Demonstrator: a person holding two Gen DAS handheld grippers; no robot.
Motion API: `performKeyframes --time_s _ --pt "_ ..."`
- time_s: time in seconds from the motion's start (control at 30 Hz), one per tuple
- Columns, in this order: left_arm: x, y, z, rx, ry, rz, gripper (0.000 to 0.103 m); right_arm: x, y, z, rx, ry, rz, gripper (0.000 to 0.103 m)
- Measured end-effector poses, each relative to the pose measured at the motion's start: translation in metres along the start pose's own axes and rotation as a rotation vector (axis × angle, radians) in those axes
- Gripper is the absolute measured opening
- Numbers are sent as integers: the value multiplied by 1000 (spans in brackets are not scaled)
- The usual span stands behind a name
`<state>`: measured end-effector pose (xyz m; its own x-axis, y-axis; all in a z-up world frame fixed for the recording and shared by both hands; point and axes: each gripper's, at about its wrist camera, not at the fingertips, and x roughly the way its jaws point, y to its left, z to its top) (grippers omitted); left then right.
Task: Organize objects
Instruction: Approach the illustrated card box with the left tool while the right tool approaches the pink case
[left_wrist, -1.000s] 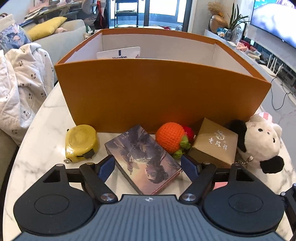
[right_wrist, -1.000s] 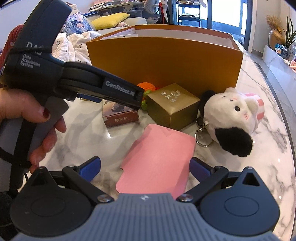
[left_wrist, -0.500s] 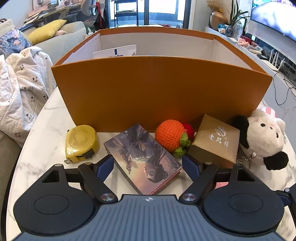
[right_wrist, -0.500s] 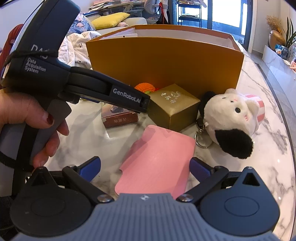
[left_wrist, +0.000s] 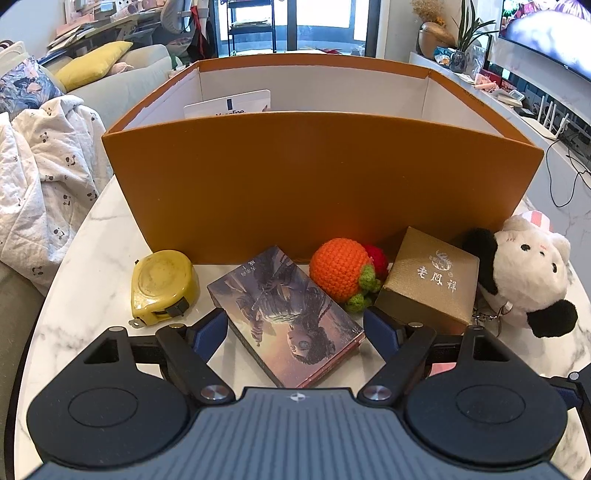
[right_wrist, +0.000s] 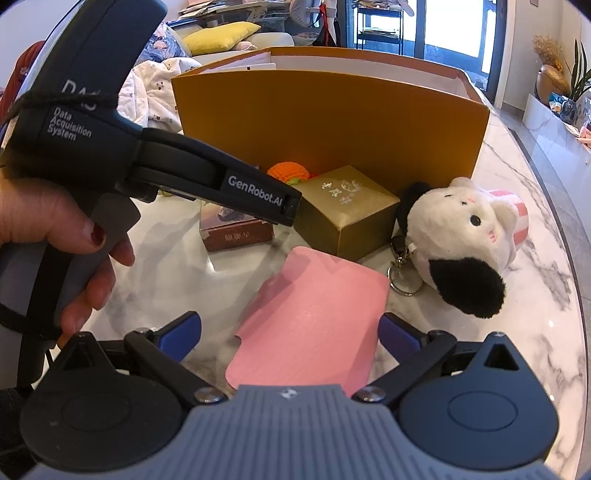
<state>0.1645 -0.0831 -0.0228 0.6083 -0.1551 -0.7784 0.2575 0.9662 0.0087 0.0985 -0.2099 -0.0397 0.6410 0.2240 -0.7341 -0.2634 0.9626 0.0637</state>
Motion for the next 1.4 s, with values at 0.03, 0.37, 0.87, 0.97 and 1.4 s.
performKeyframes --time_s 0.03,0.37,0.87,0.97,1.4 --pt "0 0 0 0 0 0 95 0 0 0 0 1 -1 102" --pt "-2 10 -4 1 5 -22 95 0 0 -1 0 2 1 102" --pt "-2 48 -8 -91 74 -78 95 -8 -1 -5 4 -20 30 102" --pt "7 42 -7 -85 71 -49 95 -7 2 -6 -4 -44 0 102" --pt "13 34 -4 -25 44 15 93 19 1 -15 25 -73 -101 102"
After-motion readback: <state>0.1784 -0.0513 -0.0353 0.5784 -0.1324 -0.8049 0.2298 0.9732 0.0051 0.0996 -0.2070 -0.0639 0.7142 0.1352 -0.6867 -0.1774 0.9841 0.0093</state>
